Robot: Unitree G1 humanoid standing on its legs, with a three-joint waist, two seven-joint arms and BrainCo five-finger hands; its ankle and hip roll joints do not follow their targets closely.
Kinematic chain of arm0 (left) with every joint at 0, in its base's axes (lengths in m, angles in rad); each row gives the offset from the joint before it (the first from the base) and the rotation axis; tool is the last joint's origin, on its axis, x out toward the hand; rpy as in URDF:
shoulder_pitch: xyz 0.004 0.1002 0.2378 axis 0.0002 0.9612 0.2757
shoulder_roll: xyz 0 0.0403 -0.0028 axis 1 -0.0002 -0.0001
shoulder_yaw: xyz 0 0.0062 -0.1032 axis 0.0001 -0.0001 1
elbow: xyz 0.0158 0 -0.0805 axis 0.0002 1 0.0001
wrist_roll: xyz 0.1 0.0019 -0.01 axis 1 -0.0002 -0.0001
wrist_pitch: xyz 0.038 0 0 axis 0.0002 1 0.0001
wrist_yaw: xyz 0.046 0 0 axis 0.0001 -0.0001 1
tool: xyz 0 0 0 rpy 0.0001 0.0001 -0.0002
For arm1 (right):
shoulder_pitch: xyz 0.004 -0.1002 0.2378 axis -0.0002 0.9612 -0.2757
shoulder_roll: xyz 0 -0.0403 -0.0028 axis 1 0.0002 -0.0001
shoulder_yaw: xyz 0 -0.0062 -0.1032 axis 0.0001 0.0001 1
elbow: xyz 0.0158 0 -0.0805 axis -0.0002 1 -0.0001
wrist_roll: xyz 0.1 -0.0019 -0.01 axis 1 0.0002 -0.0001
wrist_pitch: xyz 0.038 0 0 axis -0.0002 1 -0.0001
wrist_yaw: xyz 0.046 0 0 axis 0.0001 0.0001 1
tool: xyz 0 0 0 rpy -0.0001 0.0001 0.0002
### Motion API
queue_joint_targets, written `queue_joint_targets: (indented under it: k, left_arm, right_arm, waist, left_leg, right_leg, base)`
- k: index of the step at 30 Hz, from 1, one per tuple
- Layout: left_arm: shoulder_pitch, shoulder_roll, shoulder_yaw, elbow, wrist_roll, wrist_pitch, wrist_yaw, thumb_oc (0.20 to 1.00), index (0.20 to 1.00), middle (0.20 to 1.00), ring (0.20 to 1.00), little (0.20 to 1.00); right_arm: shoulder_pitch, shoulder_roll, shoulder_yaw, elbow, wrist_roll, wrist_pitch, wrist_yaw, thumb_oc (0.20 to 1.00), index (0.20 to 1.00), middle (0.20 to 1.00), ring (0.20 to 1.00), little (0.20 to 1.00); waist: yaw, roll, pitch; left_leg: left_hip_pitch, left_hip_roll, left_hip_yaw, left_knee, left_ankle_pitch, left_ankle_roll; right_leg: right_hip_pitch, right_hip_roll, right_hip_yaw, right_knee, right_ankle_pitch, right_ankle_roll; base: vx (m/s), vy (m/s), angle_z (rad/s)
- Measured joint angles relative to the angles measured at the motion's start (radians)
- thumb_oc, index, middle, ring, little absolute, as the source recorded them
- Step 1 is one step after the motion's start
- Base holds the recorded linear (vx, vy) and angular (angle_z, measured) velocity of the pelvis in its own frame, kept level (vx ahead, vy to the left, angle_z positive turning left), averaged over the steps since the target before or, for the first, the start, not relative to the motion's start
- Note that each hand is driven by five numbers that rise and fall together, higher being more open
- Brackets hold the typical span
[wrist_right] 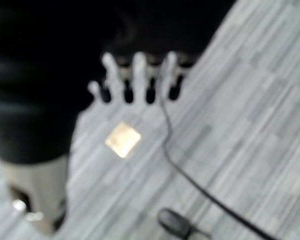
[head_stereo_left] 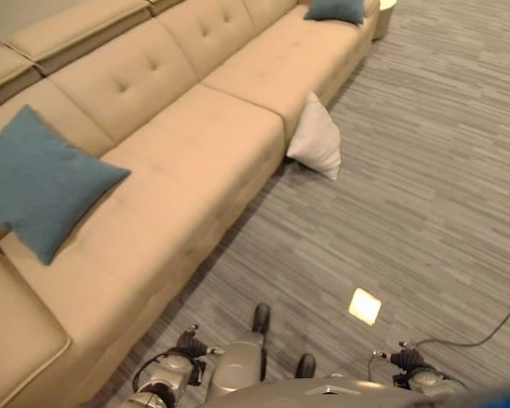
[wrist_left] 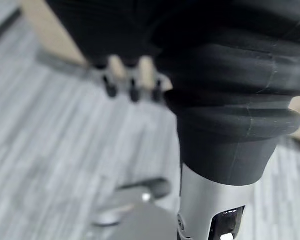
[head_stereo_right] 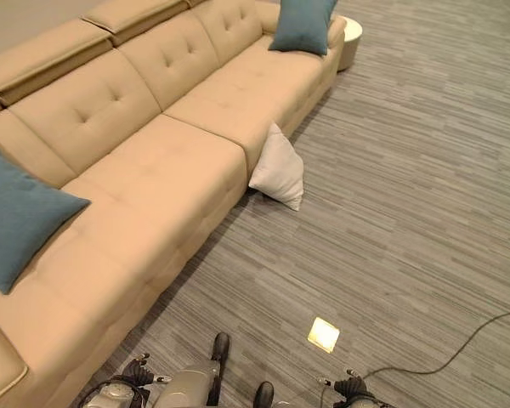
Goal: Pick up all the scattered cushions and arrange them neatly on the sofa.
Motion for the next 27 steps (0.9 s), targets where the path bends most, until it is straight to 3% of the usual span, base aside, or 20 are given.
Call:
queue_joint_targets:
  k: [2, 3, 4, 6, 7, 8, 10, 11, 13, 15, 17, 18, 19, 21, 22, 23, 24, 25, 26, 27]
  left_arm:
    - [0.000, -0.008, 0.008, 0.002, 0.000, 0.002, -0.001, 1.000, 1.000, 1.000, 1.000, 1.000]
    - [0.002, -0.027, 0.008, 0.005, 0.000, 0.001, -0.001, 1.000, 1.000, 1.000, 1.000, 1.000]
    - [0.009, -0.037, -0.001, 0.007, 0.000, 0.002, -0.001, 1.000, 1.000, 1.000, 1.000, 1.000]
    - [-0.026, -0.028, -0.010, -0.011, -0.016, -0.003, 0.001, 1.000, 1.000, 1.000, 1.000, 1.000]
    - [-0.043, -0.029, -0.017, -0.013, -0.030, -0.004, 0.001, 1.000, 1.000, 1.000, 1.000, 1.000]
    - [-0.048, -0.032, -0.024, -0.012, -0.030, -0.005, 0.003, 1.000, 1.000, 1.000, 1.000, 1.000]
    - [-0.063, -0.031, -0.019, -0.024, -0.030, -0.013, 0.003, 1.000, 1.000, 1.000, 1.000, 1.000]
    - [-0.063, -0.022, -0.009, -0.028, -0.030, -0.017, 0.011, 1.000, 1.000, 1.000, 1.000, 1.000]
    - [-0.065, -0.006, -0.001, -0.032, -0.030, -0.018, 0.020, 1.000, 1.000, 1.000, 1.000, 1.000]
    - [-0.040, 0.011, 0.021, -0.028, -0.030, -0.016, 0.021, 1.000, 1.000, 1.000, 1.000, 1.000]
    - [-0.034, 0.004, 0.021, -0.023, -0.030, -0.018, 0.021, 1.000, 1.000, 1.000, 1.000, 1.000]
    - [-0.014, -0.015, 0.019, -0.008, -0.030, -0.018, 0.021, 1.000, 1.000, 1.000, 1.000, 1.000]
    - [-0.008, -0.032, 0.008, -0.009, -0.030, -0.020, 0.021, 1.000, 1.000, 1.000, 1.000, 1.000]
    - [-0.010, -0.055, 0.009, -0.001, -0.030, -0.019, 0.021, 1.000, 1.000, 1.000, 1.000, 1.000]
    - [-0.006, -0.062, 0.008, -0.001, -0.030, -0.019, 0.020, 1.000, 1.000, 1.000, 1.000, 1.000]
    - [-0.018, -0.065, 0.012, -0.006, -0.042, -0.020, 0.020, 1.000, 1.000, 1.000, 1.000, 1.000]
    - [-0.030, -0.064, 0.010, -0.024, -0.055, -0.028, 0.020, 1.000, 1.000, 1.000, 1.000, 1.000]
    - [-0.038, -0.056, 0.010, -0.035, -0.061, -0.029, 0.021, 1.000, 1.000, 1.000, 1.000, 1.000]
    - [-0.046, -0.033, 0.006, -0.040, -0.062, -0.027, 0.020, 1.000, 1.000, 1.000, 1.000, 1.000]
    - [-0.046, -0.022, 0.006, -0.037, -0.063, -0.024, 0.021, 1.000, 1.000, 1.000, 1.000, 1.000]
  right_arm:
    - [0.006, 0.006, 0.002, 0.011, -0.016, 0.006, -0.002, 1.000, 1.000, 1.000, 1.000, 1.000]
    - [0.002, -0.002, 0.005, 0.012, -0.020, 0.010, -0.002, 1.000, 1.000, 1.000, 1.000, 1.000]
    - [0.001, -0.005, 0.020, 0.002, -0.027, 0.012, -0.004, 1.000, 1.000, 1.000, 1.000, 1.000]
    - [0.001, 0.016, 0.073, -0.048, -0.035, 0.018, -0.004, 1.000, 1.000, 1.000, 1.000, 1.000]
    - [0.000, 0.032, 0.086, -0.087, -0.049, 0.017, -0.003, 1.000, 1.000, 1.000, 1.000, 1.000]
    - [0.001, 0.033, 0.086, -0.101, -0.054, 0.016, -0.003, 1.000, 1.000, 1.000, 1.000, 1.000]
    - [-0.003, 0.030, 0.084, -0.111, -0.063, 0.005, 0.004, 1.000, 1.000, 1.000, 1.000, 1.000]
    - [-0.006, 0.027, 0.074, -0.107, -0.067, -0.003, 0.012, 1.000, 1.000, 1.000, 1.000, 1.000]
    - [0.008, 0.025, 0.064, -0.098, -0.071, -0.002, 0.017, 1.000, 1.000, 1.000, 1.000, 1.000]
    - [0.031, 0.032, 0.044, -0.081, -0.071, -0.004, 0.015, 1.000, 1.000, 1.000, 1.000, 1.000]
    - [0.031, 0.032, 0.045, -0.068, -0.075, -0.003, 0.014, 1.000, 1.000, 1.000, 1.000, 1.000]
    - [0.058, 0.029, 0.045, -0.056, -0.083, -0.002, 0.006, 1.000, 1.000, 1.000, 1.000, 1.000]
    - [0.056, 0.028, 0.037, -0.057, -0.091, 0.000, -0.001, 1.000, 1.000, 1.000, 1.000, 1.000]
    - [0.056, 0.029, 0.036, -0.060, -0.091, -0.002, -0.003, 1.000, 1.000, 1.000, 1.000, 1.000]
    - [0.057, 0.029, 0.036, -0.059, -0.090, -0.003, -0.004, 1.000, 1.000, 1.000, 1.000, 1.000]
    - [0.060, 0.027, 0.036, -0.058, -0.089, -0.006, -0.007, 1.000, 1.000, 1.000, 1.000, 1.000]
    - [0.059, 0.023, 0.036, -0.051, -0.089, -0.003, -0.011, 1.000, 1.000, 1.000, 1.000, 1.000]
    - [0.046, 0.021, 0.038, -0.040, -0.088, -0.003, -0.017, 1.000, 1.000, 1.000, 1.000, 1.000]
    - [0.027, 0.025, 0.042, -0.038, -0.087, -0.005, -0.024, 1.000, 1.000, 1.000, 1.000, 1.000]
    - [0.015, 0.029, 0.043, -0.039, -0.087, -0.004, -0.027, 1.000, 1.000, 1.000, 1.000, 1.000]
  waist:
    - [-0.007, 0.001, 0.002]
    - [-0.002, 0.042, 0.002]
    - [-0.010, 0.081, 0.007]
    - [-0.028, 0.070, 0.004]
    - [-0.031, 0.050, 0.003]
    - [-0.041, 0.054, 0.002]
    - [-0.068, 0.055, 0.003]
    - [-0.064, 0.056, 0.004]
    - [-0.089, 0.033, 0.009]
    - [-0.105, 0.007, 0.004]
    - [-0.110, 0.001, 0.001]
    - [-0.127, 0.012, -0.005]
    - [-0.123, 0.022, -0.011]
    - [-0.118, 0.012, -0.016]
    - [-0.106, -0.003, -0.016]
    - [-0.087, -0.020, -0.010]
    - [-0.050, -0.021, -0.008]
    - [-0.026, -0.024, -0.004]
    - [-0.027, -0.038, 0.007]
    - [-0.026, -0.049, 0.018]
  left_leg:
    - [0.068, -0.035, 0.002, -0.026, 0.006, 0.045]
    - [0.121, -0.014, 0.000, -0.060, 0.018, 0.072]
    - [0.171, 0.018, 0.026, -0.095, -0.011, 0.120]
    - [0.196, -0.009, 0.016, -0.062, -0.077, 0.157]
    - [0.236, -0.037, 0.029, -0.072, -0.102, 0.180]
    - [0.263, -0.047, 0.037, -0.090, -0.092, 0.177]
    - [0.287, -0.052, 0.049, -0.094, -0.108, 0.163]
    - [0.299, -0.049, 0.056, -0.094, -0.123, 0.156]
    - [0.329, -0.045, 0.052, -0.093, -0.167, 0.102]
    - [0.376, -0.047, 0.044, -0.093, -0.226, 0.101]
    - [0.394, -0.046, 0.033, -0.088, -0.246, 0.098]
    - [0.444, -0.029, -0.004, -0.067, -0.285, 0.081]
    - [0.446, -0.012, -0.007, -0.011, -0.290, 0.073]
    - [0.361, -0.015, -0.005, 0.201, -0.290, 0.047]
    - [0.280, -0.022, 0.003, 0.361, -0.279, 0.025]
    - [0.157, -0.034, 0.006, 0.589, -0.234, -0.011]
    - [0.063, -0.039, -0.016, 0.756, -0.202, -0.016]
    - [-0.004, -0.039, -0.035, 0.818, -0.209, -0.012]
    - [-0.072, -0.031, -0.026, 0.787, -0.208, -0.011]
    - [-0.086, -0.030, -0.007, 0.685, -0.207, -0.008]
  right_leg:
    - [0.013, -0.011, 0.024, 0.046, -0.029, 0.042]
    - [-0.016, 0.004, 0.024, 0.146, -0.040, 0.055]
    - [-0.071, 0.010, 0.012, 0.318, -0.079, 0.096]
    - [-0.190, -0.053, 0.001, 0.598, -0.099, 0.118]
    - [-0.282, -0.125, -0.018, 0.806, -0.110, 0.131]
    - [-0.309, -0.155, -0.037, 0.796, -0.138, 0.127]
    - [-0.344, -0.170, -0.039, 0.695, -0.145, 0.124]
    - [-0.371, -0.165, -0.037, 0.557, -0.127, 0.133]
    - [-0.406, -0.125, -0.014, 0.336, -0.043, 0.144]
    - [-0.411, -0.098, -0.003, 0.135, 0.098, 0.145]
    - [-0.403, -0.094, 0.002, 0.140, 0.109, 0.139]
    - [-0.354, -0.088, -0.003, 0.159, 0.186, 0.074]
    - [-0.327, -0.073, -0.001, 0.172, 0.176, 0.036]
    - [-0.256, -0.072, -0.008, 0.099, 0.168, 0.028]
    - [-0.228, -0.077, -0.008, 0.070, 0.179, 0.000]
    - [-0.206, -0.078, -0.008, 0.053, 0.173, -0.052]
    - [-0.195, -0.067, 0.000, 0.047, 0.156, -0.076]
    - [-0.177, -0.061, 0.003, 0.040, 0.145, -0.095]
    - [-0.146, -0.055, -0.006, 0.039, 0.134, -0.098]
    - [-0.119, -0.052, -0.005, 0.027, 0.105, -0.072]
  base:
    - [0.20, 0.169, -0.48]
    - [0.23, 0.199, -0.68]
    - [0.24, 0.193, -0.51]
    - [0.31, 0.193, -0.24]
    - [0.30, 0.085, -0.23]
    - [0.30, 0.015, -0.09]
    - [0.26, -0.044, 0.01]
    - [0.40, -0.083, -0.11]
    - [0.45, -0.088, -0.11]
    - [0.50, -0.122, 0.04]
    - [0.31, -0.102, 0.31]
    - [0.30, -0.174, 0.56]
    - [0.36, -0.252, 0.65]
    - [0.23, -0.263, 0.32]
    - [0.17, -0.203, 0.38]
    - [0.12, -0.104, 0.17]
    - [0.16, -0.076, -0.06]
    - [0.31, -0.040, -0.21]
    - [0.44, -0.033, -0.09]
    - [0.45, 0.020, -0.01]
